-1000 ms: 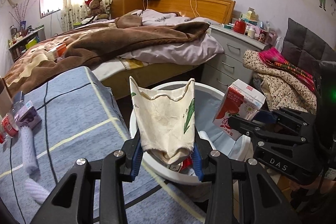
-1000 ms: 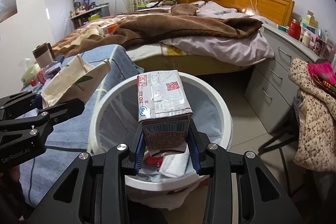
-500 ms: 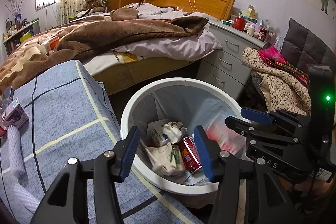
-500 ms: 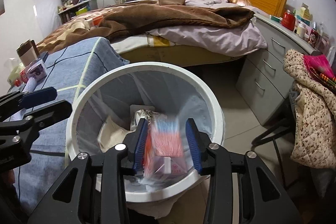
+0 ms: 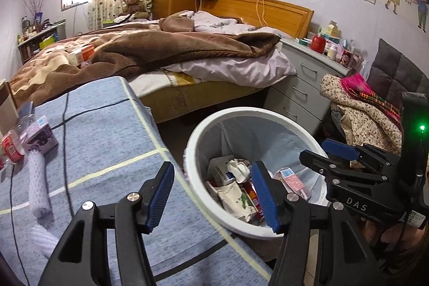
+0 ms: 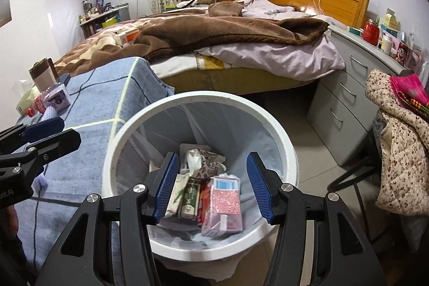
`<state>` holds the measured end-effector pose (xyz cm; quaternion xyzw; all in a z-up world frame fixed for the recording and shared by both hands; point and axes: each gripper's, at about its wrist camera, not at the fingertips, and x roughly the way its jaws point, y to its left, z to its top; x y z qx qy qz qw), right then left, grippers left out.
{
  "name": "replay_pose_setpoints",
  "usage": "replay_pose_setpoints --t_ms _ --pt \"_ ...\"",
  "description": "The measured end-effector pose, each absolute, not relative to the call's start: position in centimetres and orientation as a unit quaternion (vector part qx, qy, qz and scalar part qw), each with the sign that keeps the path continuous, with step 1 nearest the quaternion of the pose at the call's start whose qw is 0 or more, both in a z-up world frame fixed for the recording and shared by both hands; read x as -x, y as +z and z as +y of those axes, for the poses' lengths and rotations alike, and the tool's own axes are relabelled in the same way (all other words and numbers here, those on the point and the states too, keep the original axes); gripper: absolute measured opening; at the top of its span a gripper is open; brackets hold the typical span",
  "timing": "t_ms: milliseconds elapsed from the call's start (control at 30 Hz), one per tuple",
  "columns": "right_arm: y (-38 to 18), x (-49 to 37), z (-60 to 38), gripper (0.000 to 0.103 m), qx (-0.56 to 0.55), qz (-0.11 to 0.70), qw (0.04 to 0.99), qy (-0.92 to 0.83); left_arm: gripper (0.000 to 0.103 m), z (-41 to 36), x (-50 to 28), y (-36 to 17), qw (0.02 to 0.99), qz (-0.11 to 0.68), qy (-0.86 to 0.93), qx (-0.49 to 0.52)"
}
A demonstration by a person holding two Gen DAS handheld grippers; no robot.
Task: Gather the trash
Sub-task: 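Move both grippers back over the bed toward the foam net and bottle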
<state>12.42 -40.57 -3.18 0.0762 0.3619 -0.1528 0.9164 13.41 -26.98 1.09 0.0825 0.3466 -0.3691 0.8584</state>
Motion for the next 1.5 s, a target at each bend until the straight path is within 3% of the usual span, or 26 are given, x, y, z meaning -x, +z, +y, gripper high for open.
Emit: replay_pose_setpoints --t_ms 733,1500 --pt "-2.4 -14.6 -34.2 0.057 -0.062 0.334 0.939 -0.061 0.064 -16.5 -14.5 2.9 0.899 0.32 -0.295 -0.044" --pt "-5.0 -19.2 -23.5 0.063 -0.028 0.368 0.92 0.135 0.068 -4.3 -19.8 1.1 0.918 0.342 -0.202 -0.012"
